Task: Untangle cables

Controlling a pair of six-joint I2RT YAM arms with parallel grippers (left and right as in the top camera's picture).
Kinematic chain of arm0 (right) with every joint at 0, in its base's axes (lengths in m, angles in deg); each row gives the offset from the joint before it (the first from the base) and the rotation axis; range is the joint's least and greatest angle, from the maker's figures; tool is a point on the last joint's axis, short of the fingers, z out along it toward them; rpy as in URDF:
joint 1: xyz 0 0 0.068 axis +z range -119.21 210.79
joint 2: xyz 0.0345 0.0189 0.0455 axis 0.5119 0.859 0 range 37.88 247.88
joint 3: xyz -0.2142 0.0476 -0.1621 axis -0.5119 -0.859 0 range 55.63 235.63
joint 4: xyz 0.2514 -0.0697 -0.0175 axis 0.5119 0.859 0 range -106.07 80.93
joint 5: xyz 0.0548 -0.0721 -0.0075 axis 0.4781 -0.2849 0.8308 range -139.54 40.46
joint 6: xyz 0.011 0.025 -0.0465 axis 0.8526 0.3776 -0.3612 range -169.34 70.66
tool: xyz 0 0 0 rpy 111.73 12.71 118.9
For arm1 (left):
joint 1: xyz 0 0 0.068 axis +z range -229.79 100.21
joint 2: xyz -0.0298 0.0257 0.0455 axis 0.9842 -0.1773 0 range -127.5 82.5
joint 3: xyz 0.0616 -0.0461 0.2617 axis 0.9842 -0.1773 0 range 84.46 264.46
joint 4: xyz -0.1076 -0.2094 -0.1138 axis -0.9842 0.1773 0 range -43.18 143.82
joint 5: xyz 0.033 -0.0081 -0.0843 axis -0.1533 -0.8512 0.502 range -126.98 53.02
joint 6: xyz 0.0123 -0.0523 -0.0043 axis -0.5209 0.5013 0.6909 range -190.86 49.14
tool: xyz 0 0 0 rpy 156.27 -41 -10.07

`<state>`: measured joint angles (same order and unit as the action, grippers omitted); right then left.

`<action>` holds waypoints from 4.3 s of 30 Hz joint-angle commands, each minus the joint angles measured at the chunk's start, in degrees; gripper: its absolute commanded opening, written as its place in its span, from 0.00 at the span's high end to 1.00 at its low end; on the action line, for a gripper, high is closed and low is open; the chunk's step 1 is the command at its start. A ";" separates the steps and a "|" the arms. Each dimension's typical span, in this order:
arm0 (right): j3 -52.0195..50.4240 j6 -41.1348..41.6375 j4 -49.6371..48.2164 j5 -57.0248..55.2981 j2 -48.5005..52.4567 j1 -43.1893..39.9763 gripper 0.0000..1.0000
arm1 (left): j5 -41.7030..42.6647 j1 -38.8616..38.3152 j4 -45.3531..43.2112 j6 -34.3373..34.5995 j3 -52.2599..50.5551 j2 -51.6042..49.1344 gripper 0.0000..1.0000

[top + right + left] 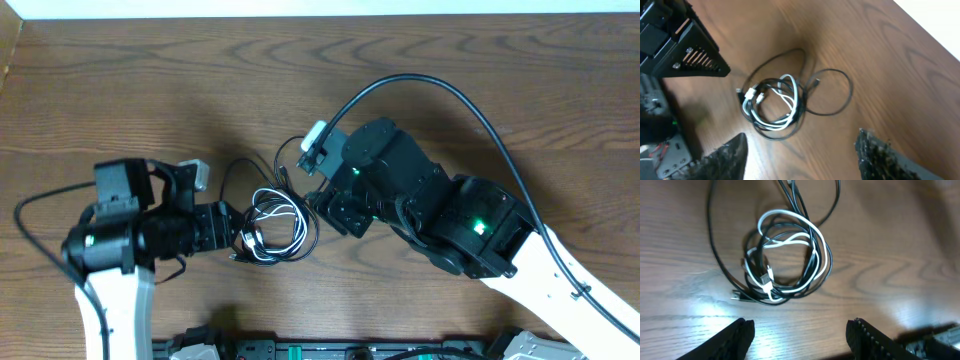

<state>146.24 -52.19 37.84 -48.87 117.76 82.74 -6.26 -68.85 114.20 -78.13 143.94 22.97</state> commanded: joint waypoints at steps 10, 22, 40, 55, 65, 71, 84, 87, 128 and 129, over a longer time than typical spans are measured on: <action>-0.02 3.04 0.87 -3.78 -0.50 -0.15 0.32 | 3.17 -6.95 -9.18 -3.02 -2.86 -23.85 0.36; -0.02 2.36 2.58 -4.20 -0.50 -0.15 0.31 | 3.17 -13.68 -18.80 -2.58 -2.99 -41.31 0.31; -0.02 2.38 4.68 -4.22 -0.50 -0.15 0.32 | 3.19 -17.92 -30.10 2.60 -4.85 -43.15 0.39; -0.02 2.40 5.14 -4.20 -0.50 -0.15 0.33 | 3.10 -30.21 -44.02 12.24 -9.31 -43.15 0.39; -0.02 2.40 7.13 -4.28 -0.52 -0.15 0.95 | 6.21 -31.85 -53.64 18.12 -9.29 -42.80 0.93; -0.02 6.56 8.24 -9.77 -2.01 -1.05 0.99 | 20.46 -30.36 -60.00 24.87 -7.39 -39.10 0.93; -0.02 8.00 11.34 -11.26 -8.74 -10.34 0.99 | 45.79 -23.85 -91.25 40.04 -4.44 -11.65 0.93; -0.02 8.00 12.37 -11.26 -8.74 -10.43 0.99 | 48.17 -23.26 -98.20 40.79 -4.44 -6.05 0.93; -25.44 0.33 7.04 16.46 -7.02 -10.16 0.01 | 55.91 22.67 -63.41 38.75 -4.50 1.11 0.44; -27.56 -0.94 4.66 18.60 -6.47 -9.99 0.01 | 57.00 24.28 -62.73 38.05 -4.50 1.81 0.44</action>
<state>123.64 -46.95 45.54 -39.65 109.96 72.53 44.71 -48.98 50.11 -37.04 138.58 22.40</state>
